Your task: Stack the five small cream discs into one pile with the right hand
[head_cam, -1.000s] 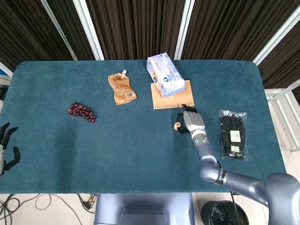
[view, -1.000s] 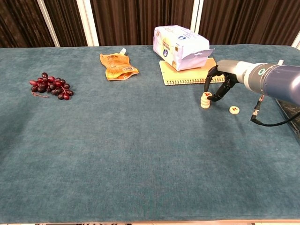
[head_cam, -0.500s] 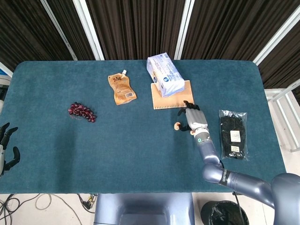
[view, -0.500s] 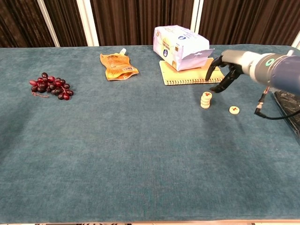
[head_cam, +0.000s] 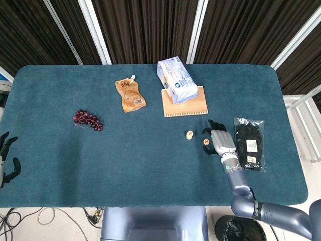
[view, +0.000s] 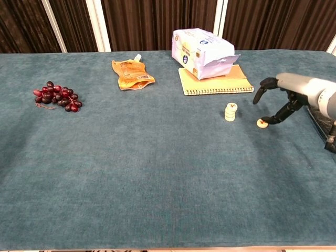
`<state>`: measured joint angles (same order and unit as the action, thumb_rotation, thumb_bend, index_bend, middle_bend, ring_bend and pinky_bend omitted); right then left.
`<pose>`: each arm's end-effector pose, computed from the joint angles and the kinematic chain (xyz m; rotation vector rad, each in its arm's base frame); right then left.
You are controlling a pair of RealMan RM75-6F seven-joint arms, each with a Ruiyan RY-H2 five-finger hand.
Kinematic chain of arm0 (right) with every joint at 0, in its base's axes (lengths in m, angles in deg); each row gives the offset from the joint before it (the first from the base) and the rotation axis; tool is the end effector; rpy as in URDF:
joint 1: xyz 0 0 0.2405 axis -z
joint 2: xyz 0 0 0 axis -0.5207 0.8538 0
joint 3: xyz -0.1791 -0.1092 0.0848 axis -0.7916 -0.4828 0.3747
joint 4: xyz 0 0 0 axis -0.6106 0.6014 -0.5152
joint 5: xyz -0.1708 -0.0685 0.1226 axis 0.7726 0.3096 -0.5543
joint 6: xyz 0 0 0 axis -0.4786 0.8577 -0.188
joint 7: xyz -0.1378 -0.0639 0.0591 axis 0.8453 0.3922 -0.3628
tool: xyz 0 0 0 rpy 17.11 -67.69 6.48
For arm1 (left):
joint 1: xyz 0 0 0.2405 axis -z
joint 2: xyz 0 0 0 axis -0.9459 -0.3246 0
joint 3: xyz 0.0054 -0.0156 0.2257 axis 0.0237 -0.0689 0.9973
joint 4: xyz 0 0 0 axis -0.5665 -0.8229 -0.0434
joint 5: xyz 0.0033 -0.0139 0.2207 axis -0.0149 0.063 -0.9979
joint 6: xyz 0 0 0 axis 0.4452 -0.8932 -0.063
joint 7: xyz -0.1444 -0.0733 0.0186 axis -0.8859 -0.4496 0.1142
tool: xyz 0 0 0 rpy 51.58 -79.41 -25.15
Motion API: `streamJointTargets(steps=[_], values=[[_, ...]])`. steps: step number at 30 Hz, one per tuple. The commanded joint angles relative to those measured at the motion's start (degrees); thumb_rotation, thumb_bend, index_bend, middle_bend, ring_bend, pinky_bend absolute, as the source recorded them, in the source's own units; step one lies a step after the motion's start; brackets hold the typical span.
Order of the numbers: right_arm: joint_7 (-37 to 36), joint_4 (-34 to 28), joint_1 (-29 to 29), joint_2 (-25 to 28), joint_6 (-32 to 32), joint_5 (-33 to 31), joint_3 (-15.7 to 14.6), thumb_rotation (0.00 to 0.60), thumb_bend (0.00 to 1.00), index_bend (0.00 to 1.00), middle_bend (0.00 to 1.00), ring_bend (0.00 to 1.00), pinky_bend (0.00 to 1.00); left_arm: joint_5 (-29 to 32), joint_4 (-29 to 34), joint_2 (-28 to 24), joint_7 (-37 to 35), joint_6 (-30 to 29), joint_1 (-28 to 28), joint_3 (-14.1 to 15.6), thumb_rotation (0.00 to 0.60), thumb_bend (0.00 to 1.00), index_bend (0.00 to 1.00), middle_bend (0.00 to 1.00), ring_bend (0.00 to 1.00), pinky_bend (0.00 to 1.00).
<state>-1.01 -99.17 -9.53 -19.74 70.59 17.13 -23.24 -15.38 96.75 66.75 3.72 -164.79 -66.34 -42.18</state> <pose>-0.1816 -0.3501 -0.0204 1.5167 -1.2997 0.8067 -0.2967 0.2053 0.1439 -1.2202 -1.0395 -0.8878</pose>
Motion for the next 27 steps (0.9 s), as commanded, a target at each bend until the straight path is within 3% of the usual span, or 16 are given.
streamJointTargets(steps=[1,13,27], values=[[-0.98,1.98,0.57,-1.26,-0.56,0.96,-0.26,0.6,0.4,0.33,0.0,0.0,0.0,0.0,0.03,0.0,-0.04,0.02,-0.02,0.03,0.6,0.62,0.17,0.0,0.0,0.0],[-1.47,9.87,1.19,-4.75,-3.22,1.05,-0.08,0.6,0.4,0.37,0.0,0.0,0.0,0.34,-0.1,-0.15,-0.3,0.04,0.01,-0.26,0.6,0.62,0.17,0.0,0.0,0.0],[-2.44,12.76,1.9,-6.03,-5.29,1.3,1.3,0.6,0.4,0.43,0.0,0.0,0.0,0.3,-0.05,-0.13,-0.07,0.12,0.01,-0.16,0.6,0.62,0.17,0.0,0.0,0.0]])
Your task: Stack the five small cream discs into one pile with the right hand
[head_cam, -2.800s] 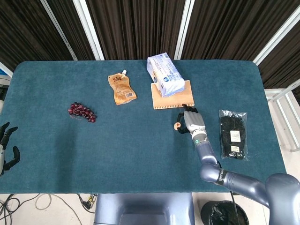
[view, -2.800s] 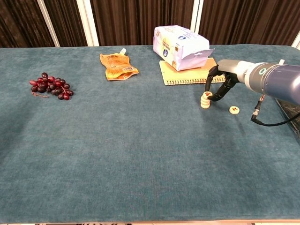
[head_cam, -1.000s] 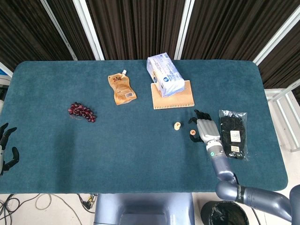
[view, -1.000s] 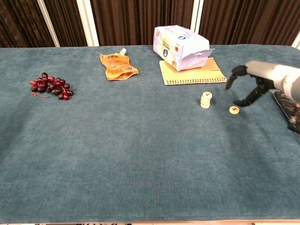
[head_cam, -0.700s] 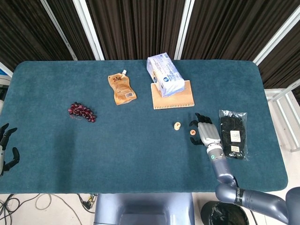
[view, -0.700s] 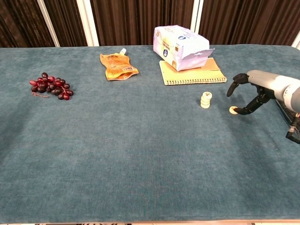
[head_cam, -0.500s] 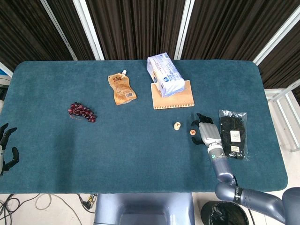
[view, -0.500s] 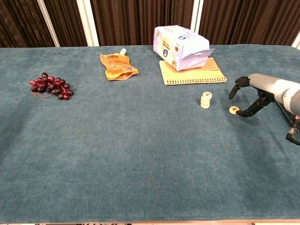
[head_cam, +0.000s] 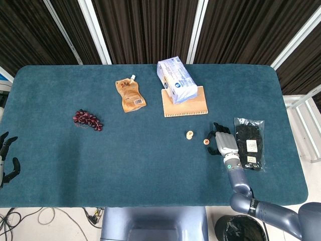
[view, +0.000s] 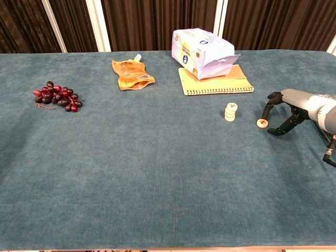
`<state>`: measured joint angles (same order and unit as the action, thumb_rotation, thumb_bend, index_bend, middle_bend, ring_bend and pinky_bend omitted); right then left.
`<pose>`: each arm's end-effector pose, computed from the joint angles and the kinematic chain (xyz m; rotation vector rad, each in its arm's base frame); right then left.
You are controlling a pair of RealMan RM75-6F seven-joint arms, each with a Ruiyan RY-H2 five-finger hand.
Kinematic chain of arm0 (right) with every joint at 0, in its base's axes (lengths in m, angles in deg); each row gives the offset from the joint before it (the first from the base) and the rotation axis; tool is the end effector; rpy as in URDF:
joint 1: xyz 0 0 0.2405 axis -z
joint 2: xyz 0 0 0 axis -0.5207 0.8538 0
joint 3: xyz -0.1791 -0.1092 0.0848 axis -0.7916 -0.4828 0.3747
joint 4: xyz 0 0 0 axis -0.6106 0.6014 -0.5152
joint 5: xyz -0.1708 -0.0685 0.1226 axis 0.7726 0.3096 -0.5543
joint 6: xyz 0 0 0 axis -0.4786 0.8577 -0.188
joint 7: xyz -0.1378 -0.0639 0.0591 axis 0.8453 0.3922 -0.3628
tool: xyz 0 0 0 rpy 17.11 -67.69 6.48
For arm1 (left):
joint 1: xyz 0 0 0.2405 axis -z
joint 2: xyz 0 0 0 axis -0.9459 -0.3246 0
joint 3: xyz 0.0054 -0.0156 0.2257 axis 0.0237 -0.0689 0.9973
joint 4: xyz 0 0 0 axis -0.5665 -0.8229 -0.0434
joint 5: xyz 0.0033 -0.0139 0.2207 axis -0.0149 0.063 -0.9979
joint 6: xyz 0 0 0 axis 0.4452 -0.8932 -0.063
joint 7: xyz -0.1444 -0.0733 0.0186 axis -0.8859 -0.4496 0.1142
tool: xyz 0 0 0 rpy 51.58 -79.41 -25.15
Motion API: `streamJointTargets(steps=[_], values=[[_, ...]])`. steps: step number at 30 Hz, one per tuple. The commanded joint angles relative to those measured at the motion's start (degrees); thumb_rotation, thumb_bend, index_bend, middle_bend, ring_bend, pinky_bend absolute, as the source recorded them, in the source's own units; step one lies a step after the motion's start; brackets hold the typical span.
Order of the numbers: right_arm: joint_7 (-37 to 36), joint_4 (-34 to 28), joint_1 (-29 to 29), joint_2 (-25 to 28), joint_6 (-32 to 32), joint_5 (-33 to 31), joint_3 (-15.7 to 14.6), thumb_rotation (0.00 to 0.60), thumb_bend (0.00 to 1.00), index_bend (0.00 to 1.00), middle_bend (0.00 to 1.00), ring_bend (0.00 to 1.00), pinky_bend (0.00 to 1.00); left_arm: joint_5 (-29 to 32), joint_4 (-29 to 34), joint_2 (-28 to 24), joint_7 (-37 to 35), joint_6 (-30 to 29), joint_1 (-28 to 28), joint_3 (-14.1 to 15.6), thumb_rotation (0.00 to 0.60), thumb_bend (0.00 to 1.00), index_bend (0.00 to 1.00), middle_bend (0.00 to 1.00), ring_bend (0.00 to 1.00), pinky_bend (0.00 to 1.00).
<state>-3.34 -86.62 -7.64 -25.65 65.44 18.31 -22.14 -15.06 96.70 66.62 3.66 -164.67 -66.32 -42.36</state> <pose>-0.2180 -0.3608 -0.0374 1.4698 -1.3217 0.7407 -0.2977 0.2060 0.1452 -1.2153 -1.0393 -0.8854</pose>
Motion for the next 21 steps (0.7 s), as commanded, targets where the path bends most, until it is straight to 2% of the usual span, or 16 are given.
streamJointTargets(steps=[1,21], values=[[-0.1,0.35,0.0,-0.19,-0.26,0.16,0.3,0.6,0.4,0.43,0.0,0.0,0.0,-0.01,-0.01,0.01,-0.03,0.0,-0.02,0.02,0.6,0.62,0.17,0.0,0.0,0.0],[0.52,2.08,-0.41,-1.38,-2.32,-1.16,2.0,0.6,0.4,0.47,0.0,0.0,0.0,0.13,0.01,0.0,0.2,0.22,0.07,0.02,0.6,0.62,0.17,0.0,0.0,0.0]])
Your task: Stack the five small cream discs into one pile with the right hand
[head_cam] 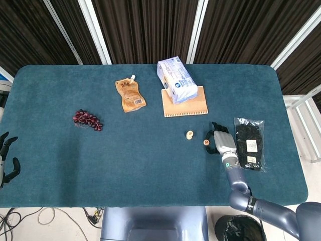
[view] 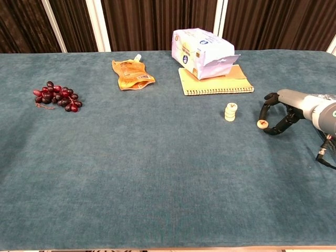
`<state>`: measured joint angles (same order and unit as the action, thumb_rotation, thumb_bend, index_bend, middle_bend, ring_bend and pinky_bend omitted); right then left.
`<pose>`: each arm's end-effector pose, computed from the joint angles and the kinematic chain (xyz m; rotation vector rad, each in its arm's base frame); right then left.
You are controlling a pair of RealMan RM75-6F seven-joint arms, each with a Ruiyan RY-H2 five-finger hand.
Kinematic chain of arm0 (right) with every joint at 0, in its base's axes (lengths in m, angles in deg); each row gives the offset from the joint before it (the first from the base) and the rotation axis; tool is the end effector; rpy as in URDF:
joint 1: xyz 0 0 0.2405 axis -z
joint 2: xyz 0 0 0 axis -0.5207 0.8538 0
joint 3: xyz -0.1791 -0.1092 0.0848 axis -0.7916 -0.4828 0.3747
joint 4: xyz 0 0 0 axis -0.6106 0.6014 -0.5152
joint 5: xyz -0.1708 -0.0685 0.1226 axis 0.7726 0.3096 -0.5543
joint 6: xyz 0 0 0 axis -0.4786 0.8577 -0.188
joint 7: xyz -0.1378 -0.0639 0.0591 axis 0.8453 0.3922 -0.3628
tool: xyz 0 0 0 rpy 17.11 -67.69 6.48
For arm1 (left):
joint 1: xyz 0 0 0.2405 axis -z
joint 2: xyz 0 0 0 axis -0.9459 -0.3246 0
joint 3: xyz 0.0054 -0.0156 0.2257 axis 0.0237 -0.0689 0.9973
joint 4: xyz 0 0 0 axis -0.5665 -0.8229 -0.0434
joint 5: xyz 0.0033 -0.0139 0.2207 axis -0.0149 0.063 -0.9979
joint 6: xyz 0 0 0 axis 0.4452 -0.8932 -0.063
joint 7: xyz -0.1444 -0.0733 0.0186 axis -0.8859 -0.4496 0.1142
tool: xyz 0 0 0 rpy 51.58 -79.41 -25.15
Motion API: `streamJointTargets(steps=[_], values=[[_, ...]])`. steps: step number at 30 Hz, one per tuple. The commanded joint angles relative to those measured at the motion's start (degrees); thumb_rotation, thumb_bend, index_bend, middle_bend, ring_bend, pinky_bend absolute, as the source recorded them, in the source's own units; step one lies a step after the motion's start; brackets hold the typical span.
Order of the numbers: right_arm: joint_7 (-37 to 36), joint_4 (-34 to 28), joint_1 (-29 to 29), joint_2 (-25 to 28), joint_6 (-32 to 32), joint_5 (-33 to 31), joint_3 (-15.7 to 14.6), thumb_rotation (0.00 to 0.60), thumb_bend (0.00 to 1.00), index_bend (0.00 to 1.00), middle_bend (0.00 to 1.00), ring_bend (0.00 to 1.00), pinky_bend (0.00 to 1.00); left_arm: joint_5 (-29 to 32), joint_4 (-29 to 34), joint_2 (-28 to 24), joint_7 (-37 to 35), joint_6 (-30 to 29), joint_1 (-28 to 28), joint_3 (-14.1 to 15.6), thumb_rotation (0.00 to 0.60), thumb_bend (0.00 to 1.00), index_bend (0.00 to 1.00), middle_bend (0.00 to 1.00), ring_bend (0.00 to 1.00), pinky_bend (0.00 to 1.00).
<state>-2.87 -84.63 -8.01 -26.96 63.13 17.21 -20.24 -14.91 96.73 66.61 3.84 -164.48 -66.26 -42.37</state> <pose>-0.2165 -0.3674 -0.0422 1.4577 -1.3517 0.7386 -0.2979 0.2063 0.1449 -1.2166 -1.0405 -0.8811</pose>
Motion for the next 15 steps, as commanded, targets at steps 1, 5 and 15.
streamJointTargets(steps=[1,5,15], values=[[0.16,0.21,-0.08,-0.13,0.01,-0.1,0.17,0.6,0.4,0.48,0.0,0.0,0.0,-0.06,-0.03,0.02,0.05,0.03,0.02,0.04,0.6,0.62,0.17,0.0,0.0,0.0],[0.38,0.38,-0.13,-0.29,-0.17,-0.29,0.29,0.6,0.4,0.49,0.0,0.0,0.0,0.0,-0.01,0.01,-0.06,-0.03,0.0,-0.03,0.6,0.62,0.17,0.0,0.0,0.0],[0.41,0.75,-0.13,-0.6,-0.44,-0.35,0.71,0.6,0.4,0.51,0.0,0.0,0.0,-0.02,0.0,-0.02,-0.18,-0.02,-0.02,-0.02,0.6,0.62,0.17,0.0,0.0,0.0]])
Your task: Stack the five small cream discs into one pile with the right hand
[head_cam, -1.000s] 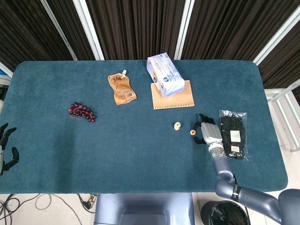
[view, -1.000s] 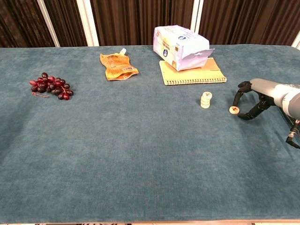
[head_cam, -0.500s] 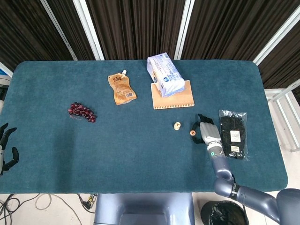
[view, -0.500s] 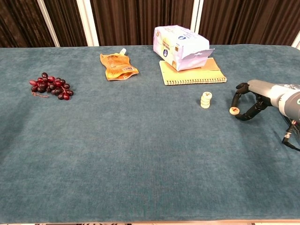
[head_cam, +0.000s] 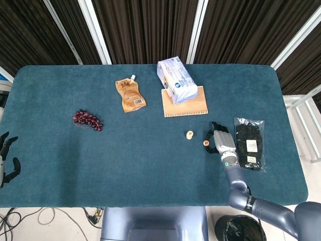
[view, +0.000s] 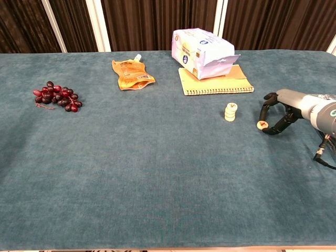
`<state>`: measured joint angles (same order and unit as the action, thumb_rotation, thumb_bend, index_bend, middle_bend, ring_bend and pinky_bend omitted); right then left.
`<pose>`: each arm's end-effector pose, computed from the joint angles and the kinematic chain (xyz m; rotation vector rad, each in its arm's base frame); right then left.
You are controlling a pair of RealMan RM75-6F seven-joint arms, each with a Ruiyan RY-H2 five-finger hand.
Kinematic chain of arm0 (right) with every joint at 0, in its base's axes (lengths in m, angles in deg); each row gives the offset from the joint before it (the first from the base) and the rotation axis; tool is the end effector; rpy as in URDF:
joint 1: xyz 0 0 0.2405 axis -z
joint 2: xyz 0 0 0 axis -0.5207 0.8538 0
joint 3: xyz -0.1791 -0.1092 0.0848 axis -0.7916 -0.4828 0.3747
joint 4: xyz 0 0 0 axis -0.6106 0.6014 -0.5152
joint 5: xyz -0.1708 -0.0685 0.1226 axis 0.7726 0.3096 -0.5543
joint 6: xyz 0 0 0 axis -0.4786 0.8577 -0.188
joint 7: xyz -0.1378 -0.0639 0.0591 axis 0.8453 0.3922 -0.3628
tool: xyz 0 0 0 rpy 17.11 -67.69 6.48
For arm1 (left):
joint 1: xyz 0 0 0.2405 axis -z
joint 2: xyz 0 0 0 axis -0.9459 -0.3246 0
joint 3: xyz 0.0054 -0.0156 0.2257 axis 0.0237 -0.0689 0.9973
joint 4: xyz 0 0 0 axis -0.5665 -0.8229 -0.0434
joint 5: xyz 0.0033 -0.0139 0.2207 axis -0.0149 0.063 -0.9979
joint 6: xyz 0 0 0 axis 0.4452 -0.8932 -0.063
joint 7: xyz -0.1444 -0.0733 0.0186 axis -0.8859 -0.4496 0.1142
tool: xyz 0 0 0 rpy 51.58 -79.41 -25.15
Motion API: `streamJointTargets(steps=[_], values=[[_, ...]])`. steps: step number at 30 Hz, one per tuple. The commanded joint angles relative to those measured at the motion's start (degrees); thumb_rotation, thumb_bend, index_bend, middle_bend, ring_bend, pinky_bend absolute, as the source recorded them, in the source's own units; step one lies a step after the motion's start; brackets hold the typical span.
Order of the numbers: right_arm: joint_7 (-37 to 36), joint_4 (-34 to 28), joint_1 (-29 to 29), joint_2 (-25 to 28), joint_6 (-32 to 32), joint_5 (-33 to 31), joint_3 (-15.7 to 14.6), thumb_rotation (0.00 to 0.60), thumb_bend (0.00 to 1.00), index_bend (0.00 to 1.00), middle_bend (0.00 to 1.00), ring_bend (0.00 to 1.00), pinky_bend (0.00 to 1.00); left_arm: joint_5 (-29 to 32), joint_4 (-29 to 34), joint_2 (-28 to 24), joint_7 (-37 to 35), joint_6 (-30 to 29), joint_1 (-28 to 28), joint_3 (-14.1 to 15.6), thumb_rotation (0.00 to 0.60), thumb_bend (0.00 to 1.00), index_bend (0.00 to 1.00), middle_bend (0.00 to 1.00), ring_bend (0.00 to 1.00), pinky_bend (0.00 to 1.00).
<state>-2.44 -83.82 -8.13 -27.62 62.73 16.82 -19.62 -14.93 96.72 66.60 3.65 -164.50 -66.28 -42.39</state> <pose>-0.2160 -0.3695 -0.0439 1.4514 -1.3560 0.7370 -0.2979 0.2063 0.1450 -1.2150 -1.0420 -0.8837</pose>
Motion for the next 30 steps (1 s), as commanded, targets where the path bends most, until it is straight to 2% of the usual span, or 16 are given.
streamJointTargets(steps=[1,10,17,30], values=[[-0.07,-0.2,-0.03,0.19,-0.07,0.17,0.16,0.6,0.4,0.51,0.0,0.0,0.0,-0.01,0.0,-0.01,0.0,0.0,-0.01,0.01,0.6,0.62,0.17,0.0,0.0,0.0],[1.57,-5.03,-1.11,4.07,1.1,0.67,2.12,0.6,0.4,0.51,0.0,0.0,0.0,0.02,0.04,-0.03,-0.17,-0.06,0.0,-0.08,0.6,0.62,0.17,0.0,0.0,0.0],[4.84,-10.95,-3.82,8.04,-0.39,-3.37,4.01,0.6,0.4,0.51,0.0,0.0,0.0,-0.03,0.17,-0.06,-0.24,-0.11,-0.04,-0.06,0.6,0.62,0.17,0.0,0.0,0.0],[8.97,-10.42,-8.81,5.8,-0.17,-8.58,4.19,0.6,0.4,0.51,0.0,0.0,0.0,-0.47,-0.08,0.09,-0.58,-0.29,-0.02,-0.05,0.6,0.62,0.17,0.0,0.0,0.0]])
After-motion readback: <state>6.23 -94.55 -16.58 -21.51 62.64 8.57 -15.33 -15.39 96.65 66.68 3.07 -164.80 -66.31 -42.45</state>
